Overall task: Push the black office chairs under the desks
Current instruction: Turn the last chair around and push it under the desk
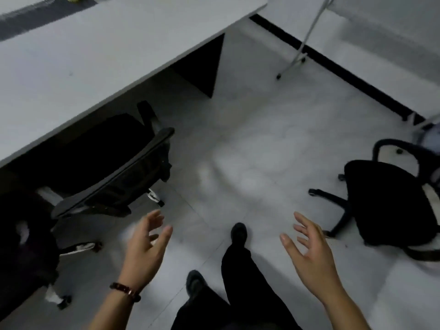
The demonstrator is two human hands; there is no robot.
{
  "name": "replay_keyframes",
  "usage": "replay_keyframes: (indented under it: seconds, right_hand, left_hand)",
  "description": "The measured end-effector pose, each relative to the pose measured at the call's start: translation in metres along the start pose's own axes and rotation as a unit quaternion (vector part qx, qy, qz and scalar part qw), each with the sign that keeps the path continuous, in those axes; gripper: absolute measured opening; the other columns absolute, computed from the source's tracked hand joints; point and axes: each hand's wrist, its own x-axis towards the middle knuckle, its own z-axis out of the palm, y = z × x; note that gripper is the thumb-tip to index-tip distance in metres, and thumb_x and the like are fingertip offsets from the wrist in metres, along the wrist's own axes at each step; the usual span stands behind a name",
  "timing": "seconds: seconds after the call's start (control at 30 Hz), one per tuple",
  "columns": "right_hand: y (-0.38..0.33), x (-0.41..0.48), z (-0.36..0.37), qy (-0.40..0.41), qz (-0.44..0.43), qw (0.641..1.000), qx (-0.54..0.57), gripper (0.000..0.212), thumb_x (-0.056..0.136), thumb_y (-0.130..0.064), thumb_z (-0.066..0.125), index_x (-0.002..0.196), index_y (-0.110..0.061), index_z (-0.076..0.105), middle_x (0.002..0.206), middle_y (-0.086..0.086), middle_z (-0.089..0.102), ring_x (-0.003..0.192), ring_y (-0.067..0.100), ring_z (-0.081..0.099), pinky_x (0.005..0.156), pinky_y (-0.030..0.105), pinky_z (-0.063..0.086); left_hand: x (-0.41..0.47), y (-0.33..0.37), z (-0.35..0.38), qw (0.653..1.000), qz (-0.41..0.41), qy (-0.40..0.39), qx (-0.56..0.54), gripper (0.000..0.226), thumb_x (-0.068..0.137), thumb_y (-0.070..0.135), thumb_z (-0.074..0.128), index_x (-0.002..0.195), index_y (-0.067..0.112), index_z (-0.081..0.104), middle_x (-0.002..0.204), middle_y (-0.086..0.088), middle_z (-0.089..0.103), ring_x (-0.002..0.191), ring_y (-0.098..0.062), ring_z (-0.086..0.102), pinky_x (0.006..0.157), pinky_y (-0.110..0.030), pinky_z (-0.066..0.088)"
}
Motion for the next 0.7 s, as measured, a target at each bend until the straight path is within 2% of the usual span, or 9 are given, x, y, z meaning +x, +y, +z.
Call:
replay_keyframes:
  seconds: [0.13, 0.3, 0.4, 0.53, 0.6, 0.7]
  right_hand:
    - [0.042, -0.045, -0.088, 0.149, 0.04, 0.988, 0.025, 0.055, 0.085, -0.046, 0.06, 0.137, -0.038, 0.042, 0.131, -0.011, 0.046, 0.12, 0.006, 0.049, 0.102, 0.03, 0.041]
    - [0.112, -0.084, -0.188, 0.3, 0.07, 0.949, 0.067, 0.06, 0.085, -0.043, 0.06, 0.14, -0.028, 0.041, 0.131, -0.008, 0.047, 0.119, 0.006, 0.049, 0.1, 0.028, 0.04]
    - [0.169, -0.098, -0.241, 0.339, 0.094, 0.932, 0.086, 0.062, 0.085, -0.044, 0.06, 0.142, -0.028, 0.04, 0.131, -0.011, 0.044, 0.121, 0.005, 0.048, 0.103, 0.031, 0.041]
    - [0.241, -0.11, -0.31, 0.357, 0.111, 0.924, 0.078, 0.061, 0.087, -0.048, 0.059, 0.142, -0.033, 0.038, 0.135, -0.016, 0.041, 0.124, 0.005, 0.047, 0.102, 0.033, 0.043]
    - [0.27, -0.116, -0.35, 0.363, 0.118, 0.921, 0.078, 0.06, 0.088, -0.046, 0.059, 0.143, -0.033, 0.038, 0.138, -0.014, 0.041, 0.124, 0.005, 0.047, 0.1, 0.033, 0.044]
    - [0.29, -0.118, -0.391, 0.369, 0.123, 0.917, 0.084, 0.059, 0.087, -0.046, 0.059, 0.141, -0.034, 0.039, 0.138, -0.013, 0.043, 0.124, 0.005, 0.048, 0.102, 0.034, 0.044]
  left_hand:
    - [0.017, 0.072, 0.071, 0.989, 0.1, -0.104, 0.032, 0.049, 0.084, 0.039, 0.057, 0.129, 0.022, 0.048, 0.12, 0.003, 0.057, 0.107, -0.014, 0.059, 0.086, -0.027, 0.047]
    - [0.004, 0.169, 0.181, 0.962, 0.22, -0.154, 0.047, 0.04, 0.085, 0.036, 0.058, 0.123, 0.026, 0.048, 0.115, 0.007, 0.058, 0.107, -0.011, 0.059, 0.085, -0.026, 0.047]
    - [-0.025, 0.203, 0.258, 0.95, 0.25, -0.177, 0.055, 0.045, 0.085, 0.035, 0.057, 0.127, 0.021, 0.048, 0.119, 0.003, 0.058, 0.107, -0.012, 0.059, 0.081, -0.022, 0.046]
    - [-0.083, 0.223, 0.371, 0.946, 0.24, -0.217, 0.04, 0.038, 0.089, 0.026, 0.058, 0.125, 0.019, 0.049, 0.121, -0.001, 0.059, 0.11, -0.011, 0.057, 0.079, -0.017, 0.044]
    - [-0.113, 0.234, 0.426, 0.938, 0.235, -0.25, 0.051, 0.042, 0.087, 0.031, 0.058, 0.126, 0.019, 0.049, 0.122, 0.0, 0.059, 0.111, -0.005, 0.056, 0.081, -0.018, 0.046]
    - [-0.139, 0.252, 0.47, 0.921, 0.254, -0.286, 0.071, 0.043, 0.088, 0.032, 0.059, 0.128, 0.019, 0.049, 0.121, 0.008, 0.059, 0.112, 0.004, 0.053, 0.082, -0.013, 0.044]
